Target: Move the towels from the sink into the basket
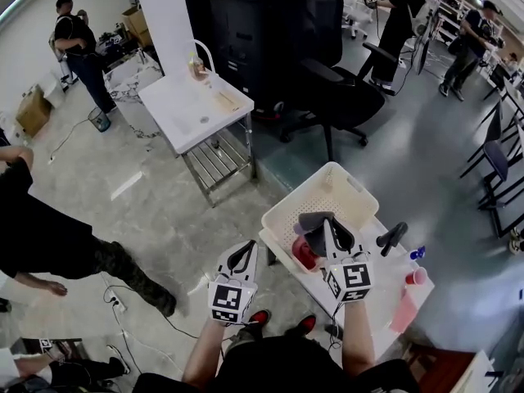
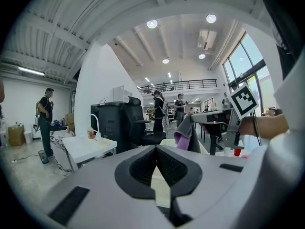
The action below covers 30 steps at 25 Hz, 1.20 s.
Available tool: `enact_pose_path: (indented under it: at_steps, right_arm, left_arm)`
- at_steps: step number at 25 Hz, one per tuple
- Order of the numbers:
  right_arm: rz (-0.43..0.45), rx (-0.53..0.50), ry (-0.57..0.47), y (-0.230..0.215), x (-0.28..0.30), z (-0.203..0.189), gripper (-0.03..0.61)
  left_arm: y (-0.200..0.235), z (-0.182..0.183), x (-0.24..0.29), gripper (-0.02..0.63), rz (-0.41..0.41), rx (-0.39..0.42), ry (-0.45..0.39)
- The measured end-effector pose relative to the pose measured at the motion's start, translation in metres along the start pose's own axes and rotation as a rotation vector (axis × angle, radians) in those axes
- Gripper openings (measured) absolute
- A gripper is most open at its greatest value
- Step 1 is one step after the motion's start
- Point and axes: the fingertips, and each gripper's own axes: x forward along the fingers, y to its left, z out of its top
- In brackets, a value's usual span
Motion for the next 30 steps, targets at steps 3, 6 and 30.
enact_pose_path:
  at_steps: [3, 6, 30]
  right_arm:
    - [-0.007, 0.015, 0.033, 0.0, -0.002, -0.015, 0.045]
    - [-0.016, 0.036, 0.063, 0.0, -0.005, -0.03, 0.046]
    - [-0.043, 0.143, 0.213, -0.001, -0.015, -0.12, 0.046]
  left_arm:
    - [-0.002, -0.007, 0.002, 0.006, -0.01, -0.001, 0.015]
    - [-0.006, -0.013, 0.005, 0.008, -0.026, -0.003, 0.035]
    - [-0.029, -0.066, 0.019, 0.008, -0.092, -0.042, 0.146]
